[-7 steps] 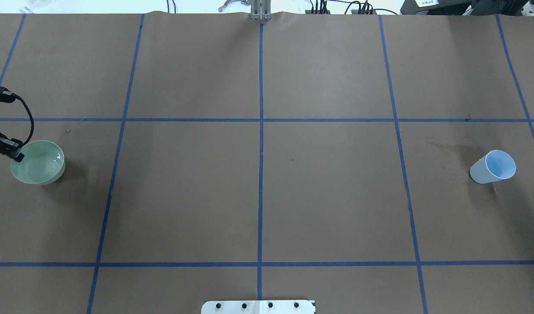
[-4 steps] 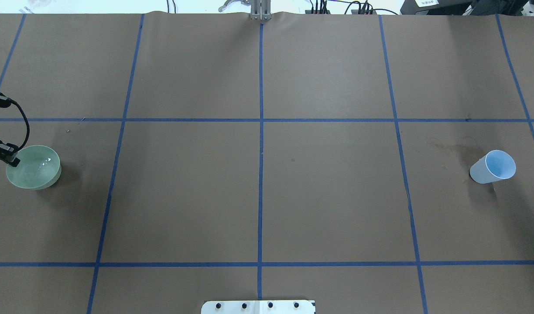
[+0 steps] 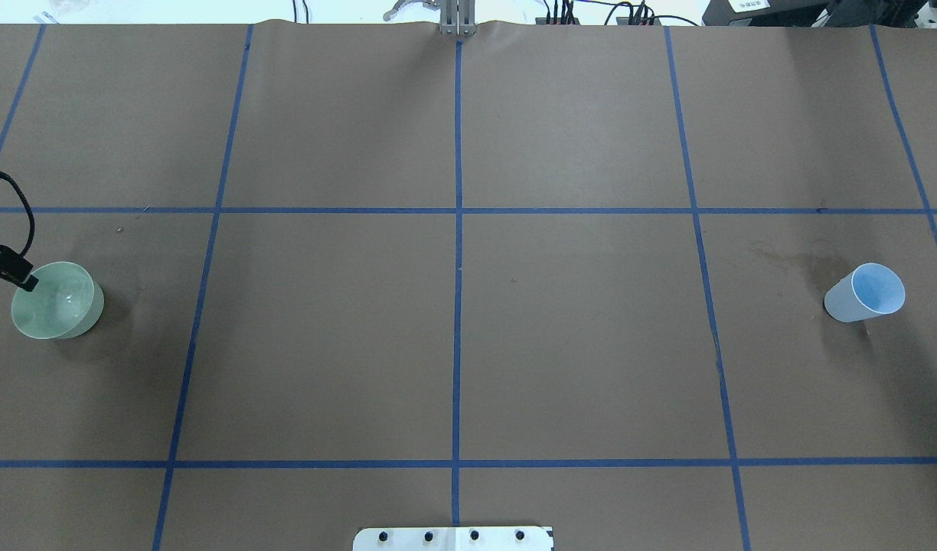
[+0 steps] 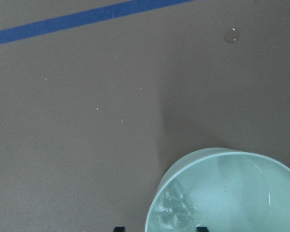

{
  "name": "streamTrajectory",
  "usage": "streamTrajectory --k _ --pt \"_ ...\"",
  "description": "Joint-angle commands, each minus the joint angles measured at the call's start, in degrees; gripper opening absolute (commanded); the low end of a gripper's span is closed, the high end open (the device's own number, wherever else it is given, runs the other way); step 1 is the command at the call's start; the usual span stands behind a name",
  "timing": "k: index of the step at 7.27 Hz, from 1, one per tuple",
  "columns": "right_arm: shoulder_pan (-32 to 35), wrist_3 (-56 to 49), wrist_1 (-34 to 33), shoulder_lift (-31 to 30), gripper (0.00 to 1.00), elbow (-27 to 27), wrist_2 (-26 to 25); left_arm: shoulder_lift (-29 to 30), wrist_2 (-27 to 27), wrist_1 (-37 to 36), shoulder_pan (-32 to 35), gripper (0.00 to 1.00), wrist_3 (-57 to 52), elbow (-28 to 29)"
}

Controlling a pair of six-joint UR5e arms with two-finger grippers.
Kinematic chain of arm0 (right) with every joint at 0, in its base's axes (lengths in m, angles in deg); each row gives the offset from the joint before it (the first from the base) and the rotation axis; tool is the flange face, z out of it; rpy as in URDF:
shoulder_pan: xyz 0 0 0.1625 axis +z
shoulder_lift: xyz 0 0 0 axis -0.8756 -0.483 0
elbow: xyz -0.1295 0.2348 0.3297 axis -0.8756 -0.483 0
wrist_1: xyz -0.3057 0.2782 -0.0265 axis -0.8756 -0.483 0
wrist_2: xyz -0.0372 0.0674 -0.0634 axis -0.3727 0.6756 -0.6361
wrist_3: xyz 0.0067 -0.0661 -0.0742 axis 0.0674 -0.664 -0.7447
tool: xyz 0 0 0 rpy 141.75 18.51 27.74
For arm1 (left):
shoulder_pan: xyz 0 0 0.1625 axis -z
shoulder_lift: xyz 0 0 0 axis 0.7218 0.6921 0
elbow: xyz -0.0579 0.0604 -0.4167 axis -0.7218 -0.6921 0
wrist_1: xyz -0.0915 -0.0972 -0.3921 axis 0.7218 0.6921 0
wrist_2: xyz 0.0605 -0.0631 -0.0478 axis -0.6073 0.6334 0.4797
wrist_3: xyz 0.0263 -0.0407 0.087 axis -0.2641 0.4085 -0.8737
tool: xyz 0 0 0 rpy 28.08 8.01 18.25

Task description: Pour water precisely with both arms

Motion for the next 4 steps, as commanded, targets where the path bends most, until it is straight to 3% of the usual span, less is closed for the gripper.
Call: streamTrajectory --k 1,4 --pt "-0.09 -0.49 -1.83 -0.17 1.00 -0.34 0.62 0.22 3.08 -0.31 9.48 1.00 -5.22 -1.21" --pt "0.00 -1.19 -11.04 -0.96 1.00 0.09 1.23 0.40 4.33 -12.24 23.47 1.00 -16.74 -0.85"
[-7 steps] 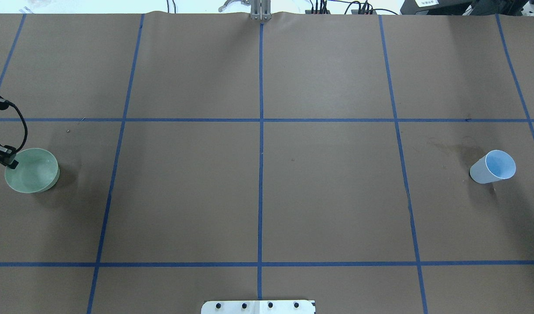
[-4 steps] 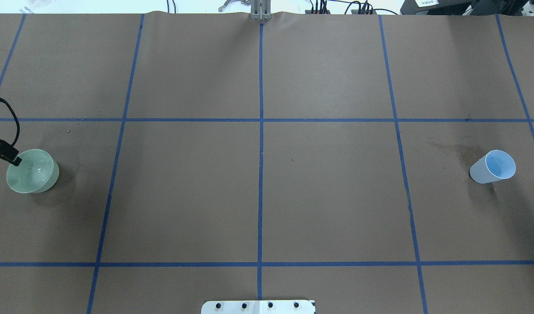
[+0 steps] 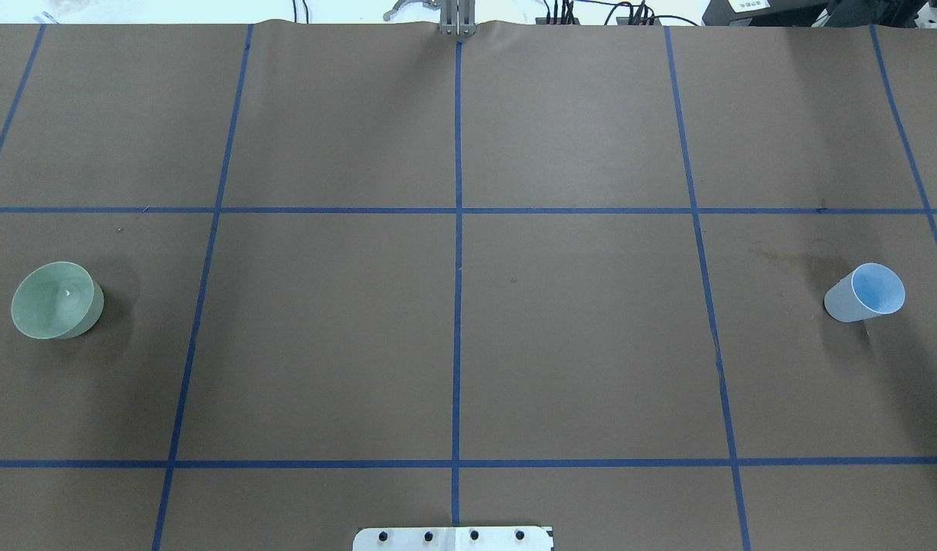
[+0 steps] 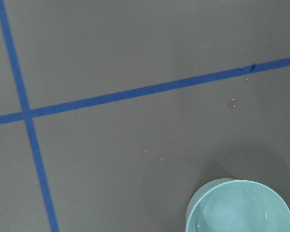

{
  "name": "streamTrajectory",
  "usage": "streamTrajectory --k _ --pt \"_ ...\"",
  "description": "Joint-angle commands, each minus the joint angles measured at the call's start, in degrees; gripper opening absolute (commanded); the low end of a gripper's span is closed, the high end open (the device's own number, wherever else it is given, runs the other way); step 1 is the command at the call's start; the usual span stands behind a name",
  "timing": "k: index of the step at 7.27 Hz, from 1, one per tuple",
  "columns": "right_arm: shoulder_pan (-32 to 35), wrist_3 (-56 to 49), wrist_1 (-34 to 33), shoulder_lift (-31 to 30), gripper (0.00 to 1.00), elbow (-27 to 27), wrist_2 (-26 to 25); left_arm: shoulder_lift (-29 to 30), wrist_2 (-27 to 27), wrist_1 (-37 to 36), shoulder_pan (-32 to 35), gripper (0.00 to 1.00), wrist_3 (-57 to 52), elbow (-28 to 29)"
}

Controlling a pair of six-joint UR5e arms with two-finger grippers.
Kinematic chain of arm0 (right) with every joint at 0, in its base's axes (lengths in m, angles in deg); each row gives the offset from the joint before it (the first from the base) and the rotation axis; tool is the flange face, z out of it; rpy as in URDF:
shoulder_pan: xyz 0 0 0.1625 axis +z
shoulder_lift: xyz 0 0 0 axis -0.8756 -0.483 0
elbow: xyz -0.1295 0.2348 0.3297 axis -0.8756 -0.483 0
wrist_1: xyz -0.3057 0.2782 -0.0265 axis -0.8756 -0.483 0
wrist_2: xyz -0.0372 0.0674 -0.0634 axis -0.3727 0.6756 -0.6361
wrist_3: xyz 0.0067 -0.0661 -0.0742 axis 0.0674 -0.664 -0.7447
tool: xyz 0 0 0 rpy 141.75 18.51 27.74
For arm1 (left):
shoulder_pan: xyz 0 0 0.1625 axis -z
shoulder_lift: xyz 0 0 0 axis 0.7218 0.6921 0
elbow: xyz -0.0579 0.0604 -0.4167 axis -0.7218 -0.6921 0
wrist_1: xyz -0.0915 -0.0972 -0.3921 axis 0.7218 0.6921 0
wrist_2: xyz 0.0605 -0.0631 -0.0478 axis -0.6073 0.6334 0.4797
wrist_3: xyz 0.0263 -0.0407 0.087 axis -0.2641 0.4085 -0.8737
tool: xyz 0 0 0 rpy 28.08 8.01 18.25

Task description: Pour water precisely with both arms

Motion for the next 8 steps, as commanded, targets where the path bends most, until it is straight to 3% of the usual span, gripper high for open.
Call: streamTrajectory --k 1,8 --pt "0.19 -0.75 -6.88 -0.69 1.00 0.36 1.48 -0.09 0.36 -4.55 5.88 1.00 -4.44 0.26" --pt "0.45 -0.66 -6.91 -0.16 1.00 -0.96 1.14 -2.64 0.89 -4.21 6.85 1.00 -2.51 0.36"
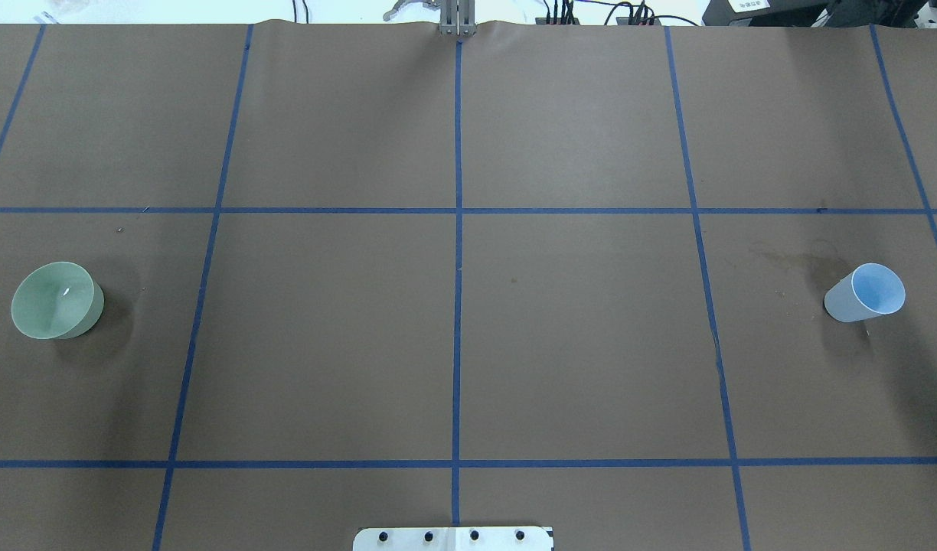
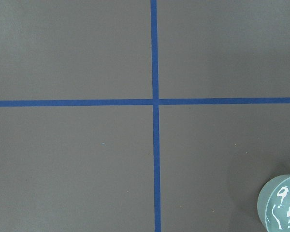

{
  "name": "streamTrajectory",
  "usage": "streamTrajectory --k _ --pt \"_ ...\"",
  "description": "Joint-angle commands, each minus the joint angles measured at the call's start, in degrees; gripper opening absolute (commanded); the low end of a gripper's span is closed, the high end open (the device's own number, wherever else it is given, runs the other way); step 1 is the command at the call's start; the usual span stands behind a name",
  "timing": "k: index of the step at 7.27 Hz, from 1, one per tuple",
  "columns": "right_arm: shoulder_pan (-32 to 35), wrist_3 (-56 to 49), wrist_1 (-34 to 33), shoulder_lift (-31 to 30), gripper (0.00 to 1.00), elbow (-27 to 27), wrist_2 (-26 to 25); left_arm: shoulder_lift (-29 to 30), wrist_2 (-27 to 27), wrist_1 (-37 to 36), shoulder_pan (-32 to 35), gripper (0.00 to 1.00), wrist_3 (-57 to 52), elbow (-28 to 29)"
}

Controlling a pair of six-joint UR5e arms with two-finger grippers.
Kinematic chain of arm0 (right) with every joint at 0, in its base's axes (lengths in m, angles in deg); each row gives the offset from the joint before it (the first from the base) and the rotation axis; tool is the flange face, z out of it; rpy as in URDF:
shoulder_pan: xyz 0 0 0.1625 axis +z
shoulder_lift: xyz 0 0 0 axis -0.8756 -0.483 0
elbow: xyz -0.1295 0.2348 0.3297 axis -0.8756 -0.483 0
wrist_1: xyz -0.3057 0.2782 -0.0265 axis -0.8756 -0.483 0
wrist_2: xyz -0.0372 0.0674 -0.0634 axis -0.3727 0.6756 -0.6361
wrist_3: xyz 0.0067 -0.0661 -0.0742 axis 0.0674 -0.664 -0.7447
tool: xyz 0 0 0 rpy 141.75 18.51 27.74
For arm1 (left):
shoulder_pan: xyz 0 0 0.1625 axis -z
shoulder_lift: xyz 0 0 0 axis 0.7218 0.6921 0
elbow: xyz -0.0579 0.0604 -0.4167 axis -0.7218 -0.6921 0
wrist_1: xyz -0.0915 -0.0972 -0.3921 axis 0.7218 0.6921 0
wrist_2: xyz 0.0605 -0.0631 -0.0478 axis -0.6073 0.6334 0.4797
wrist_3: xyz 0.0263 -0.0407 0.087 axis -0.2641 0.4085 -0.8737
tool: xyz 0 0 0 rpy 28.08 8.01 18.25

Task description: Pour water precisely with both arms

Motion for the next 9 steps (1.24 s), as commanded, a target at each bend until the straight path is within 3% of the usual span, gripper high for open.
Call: streamTrajectory --k 1,2,9 --pt "0.06 -0.19 2.66 0.21 1.00 0.64 0.17 2.00 -0.22 0.48 -0.12 1.00 0.62 2.04" --pt "0.06 0.68 3.47 0.12 1.00 0.39 1.39 1.24 0.83 -0.31 1.80 1.00 0.80 -1.42" --pt "1.03 -0.27 10.43 -2.43 1.00 -1.63 2.90 1.15 0.31 0.21 -0.12 1.00 0.54 -1.10"
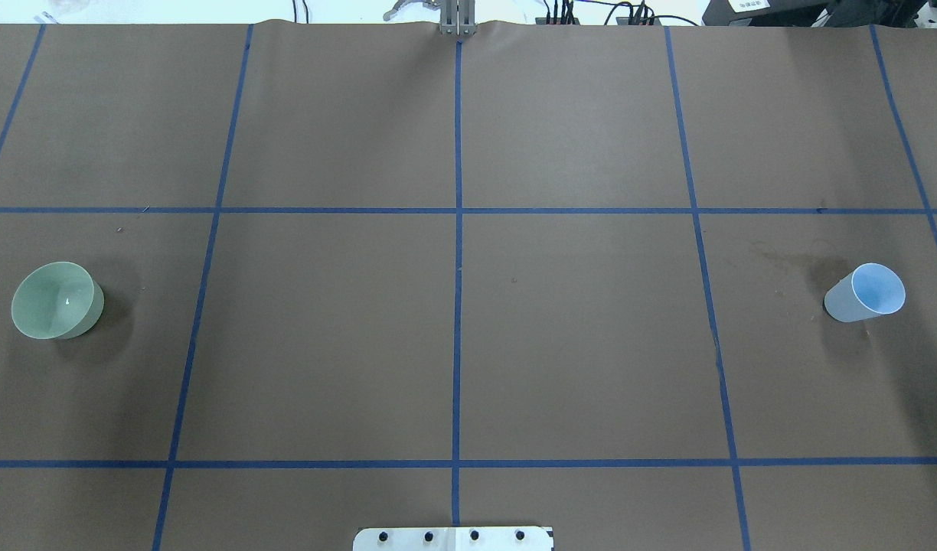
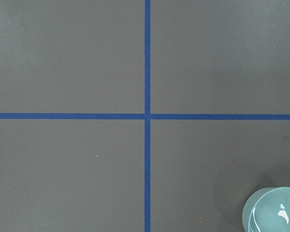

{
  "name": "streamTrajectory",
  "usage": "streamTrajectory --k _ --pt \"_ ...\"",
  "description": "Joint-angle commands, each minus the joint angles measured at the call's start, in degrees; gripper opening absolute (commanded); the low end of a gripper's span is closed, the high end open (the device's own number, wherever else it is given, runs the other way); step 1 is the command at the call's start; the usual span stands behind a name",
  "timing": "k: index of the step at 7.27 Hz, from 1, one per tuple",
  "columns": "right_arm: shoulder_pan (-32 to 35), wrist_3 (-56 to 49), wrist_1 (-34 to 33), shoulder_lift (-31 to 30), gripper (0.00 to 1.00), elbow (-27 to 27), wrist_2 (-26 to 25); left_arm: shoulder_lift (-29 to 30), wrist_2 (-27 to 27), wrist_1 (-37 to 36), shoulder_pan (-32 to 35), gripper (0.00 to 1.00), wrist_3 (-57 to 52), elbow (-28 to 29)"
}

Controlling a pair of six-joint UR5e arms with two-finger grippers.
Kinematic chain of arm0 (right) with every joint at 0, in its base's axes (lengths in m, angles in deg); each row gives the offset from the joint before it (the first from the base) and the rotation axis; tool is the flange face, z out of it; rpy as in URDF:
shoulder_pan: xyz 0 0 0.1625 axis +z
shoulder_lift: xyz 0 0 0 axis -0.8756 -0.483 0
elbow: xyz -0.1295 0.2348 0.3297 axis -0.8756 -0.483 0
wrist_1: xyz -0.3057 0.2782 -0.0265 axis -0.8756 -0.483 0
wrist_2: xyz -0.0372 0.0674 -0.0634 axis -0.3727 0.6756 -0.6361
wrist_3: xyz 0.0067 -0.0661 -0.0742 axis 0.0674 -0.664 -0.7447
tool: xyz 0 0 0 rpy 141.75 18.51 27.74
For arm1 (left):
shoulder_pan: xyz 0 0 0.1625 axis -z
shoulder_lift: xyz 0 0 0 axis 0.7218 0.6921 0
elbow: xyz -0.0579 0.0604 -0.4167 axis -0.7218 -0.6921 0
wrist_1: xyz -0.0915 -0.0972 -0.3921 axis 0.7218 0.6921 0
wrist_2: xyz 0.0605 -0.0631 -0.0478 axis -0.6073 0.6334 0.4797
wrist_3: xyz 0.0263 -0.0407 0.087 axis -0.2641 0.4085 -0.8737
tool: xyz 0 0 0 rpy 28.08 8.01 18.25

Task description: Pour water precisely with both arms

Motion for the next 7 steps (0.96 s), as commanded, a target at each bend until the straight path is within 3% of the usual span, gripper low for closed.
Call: streamTrajectory --k 1,3,7 --pt "-0.06 -0.51 0.71 0.30 1.00 0.28 0.03 -3.37 -0.98 0.61 -0.63 1.00 -0.43 0.23" --pt "-0.06 -0.42 2.12 -0.31 1.00 0.38 -1.63 -3.40 -1.60 2.03 -0.63 1.00 0.09 0.23" --pt "-0.06 -0.42 2.21 -1.10 1.00 -0.24 -1.38 -2.00 -1.51 -7.26 -0.63 1.00 -0.26 -0.56"
